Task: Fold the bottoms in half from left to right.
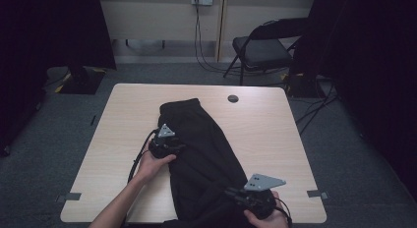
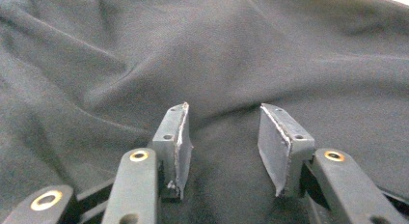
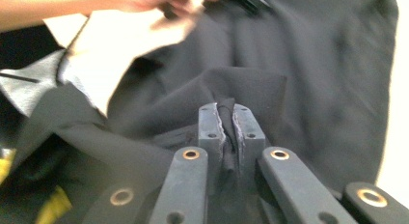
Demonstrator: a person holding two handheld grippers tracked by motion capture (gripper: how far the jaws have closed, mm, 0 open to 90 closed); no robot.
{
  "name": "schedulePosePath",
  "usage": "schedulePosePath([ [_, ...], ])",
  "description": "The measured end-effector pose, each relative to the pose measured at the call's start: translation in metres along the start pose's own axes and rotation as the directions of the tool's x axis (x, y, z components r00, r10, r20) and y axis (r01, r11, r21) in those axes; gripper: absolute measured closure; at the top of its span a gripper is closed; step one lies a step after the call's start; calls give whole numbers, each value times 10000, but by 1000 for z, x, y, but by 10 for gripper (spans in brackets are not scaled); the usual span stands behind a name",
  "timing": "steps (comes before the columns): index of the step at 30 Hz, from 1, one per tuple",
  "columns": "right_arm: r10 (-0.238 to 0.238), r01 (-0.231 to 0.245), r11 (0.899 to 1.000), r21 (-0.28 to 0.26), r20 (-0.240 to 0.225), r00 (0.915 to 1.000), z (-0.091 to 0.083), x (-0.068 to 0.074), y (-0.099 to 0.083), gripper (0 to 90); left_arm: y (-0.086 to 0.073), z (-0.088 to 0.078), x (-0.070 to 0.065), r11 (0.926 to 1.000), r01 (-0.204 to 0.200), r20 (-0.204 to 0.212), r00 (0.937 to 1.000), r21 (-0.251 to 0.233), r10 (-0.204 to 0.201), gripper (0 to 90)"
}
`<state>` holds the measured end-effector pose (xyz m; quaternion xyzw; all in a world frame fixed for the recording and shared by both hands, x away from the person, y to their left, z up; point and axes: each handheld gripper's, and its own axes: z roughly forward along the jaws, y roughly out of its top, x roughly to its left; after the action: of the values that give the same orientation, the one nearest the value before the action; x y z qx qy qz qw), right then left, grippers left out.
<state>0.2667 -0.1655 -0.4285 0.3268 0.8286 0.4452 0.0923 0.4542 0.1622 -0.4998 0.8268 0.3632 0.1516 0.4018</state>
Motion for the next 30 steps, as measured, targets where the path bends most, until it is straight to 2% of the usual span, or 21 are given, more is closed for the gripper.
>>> schedulePosePath([
  [1, 121, -125, 9998, 158, 246, 9996, -2, -6, -6, 839, 0, 0, 0, 10000, 5, -4, 10000, -10, -5, 548],
  [2, 121, -125, 9998, 158, 246, 9996, -2, -6, -6, 839, 0, 0, 0, 10000, 8, -5, 10000, -8, -8, 548],
  [4, 219, -313, 9943, 1023, 922, 9955, -1, -16, -21, 827, 0, 0, -1, 10000, 27, 9, 10000, -9, -27, 548],
  [7, 437, -637, 9832, 1708, 1183, 9920, -3, -23, -38, 741, 0, 0, 0, 10000, 3, -8, 10000, -6, -3, 548],
  [8, 449, -674, 9841, 1645, 1368, 9896, -5, -23, -40, 688, 0, 0, 0, 10000, 9, -5, 10000, -14, -9, 548],
  [11, 509, -630, 9935, 947, 1254, 9908, -13, -23, -31, 605, 0, 0, -1, 10000, 13, 3, 10000, -8, -13, 548],
  [12, 290, -378, 9966, 733, 1178, 9926, -10, -21, -20, 565, 0, 0, -1, 10000, 31, -1, 10000, -28, -31, 548],
  [13, 290, -378, 9966, 733, 1178, 9926, -10, -21, -20, 565, 0, 0, -1, 10000, -10, -11, 10000, -17, 10, 548],
  [14, 6, -86, 9972, 741, 1073, 9942, 4, -22, -4, 563, 0, 1, -2, 9999, 101, -21, 9999, -104, -101, 548],
  [15, 6, -86, 9972, 741, 1073, 9942, 4, -22, -4, 563, 0, 1, -2, 9999, 94, -24, 10000, -100, -94, 548],
  [16, -218, 152, 9980, 612, 1073, 9940, 23, -30, 14, 566, 0, 1, -2, 9999, 93, -17, 10000, -89, -93, 548],
  [17, -218, 152, 9980, 612, 1073, 9940, 23, -30, 14, 566, 0, 1, -2, 9999, 93, -17, 10000, -89, -93, 547],
  [18, -320, 235, 9971, 728, 1180, 9925, 35, -37, 22, 570, 0, 1, -2, 9999, 80, -22, 10000, -87, -80, 547],
  [19, -527, 361, 9948, 957, 1771, 9828, 62, -59, 35, 558, 0, 0, -1, 10000, -13, -11, 10000, -22, 13, 547],
  [20, -527, 361, 9948, 957, 1771, 9828, 62, -59, 35, 558, 0, 0, -1, 10000, -4, -11, 10000, -25, 4, 547],
  [23, -129, -125, 9920, 1257, 1996, 9798, 93, -84, 38, 546, 0, 0, -1, 10000, -5, 2, 10000, -25, 5, 546],
  [24, -96, -209, 9882, 1515, 1979, 9802, 103, -91, 37, 560, 0, 0, -1, 10000, -19, 0, 10000, -24, 19, 546],
  [25, -198, -181, 9843, 1757, 2116, 9772, 111, -92, 35, 694, 0, 0, -1, 10000, -5, 37, 10000, -27, 5, 542],
  [27, -453, -3, 9837, 1800, 2491, 9674, 114, -93, 33, 868, 0, 0, 0, 10000, -10, 82, 10000, -7, 10, 526],
  [28, -220, -245, 9859, 1656, 2733, 9617, 112, -96, 32, 897, 0, 0, 0, 10000, -6, 77, 10000, -2, 6, 521],
  [30, -62, -420, 9840, 1733, 2690, 9631, 109, -100, 30, 899, 0, 0, -1, 10000, -48, 25, 10000, -32, 48, 514],
])
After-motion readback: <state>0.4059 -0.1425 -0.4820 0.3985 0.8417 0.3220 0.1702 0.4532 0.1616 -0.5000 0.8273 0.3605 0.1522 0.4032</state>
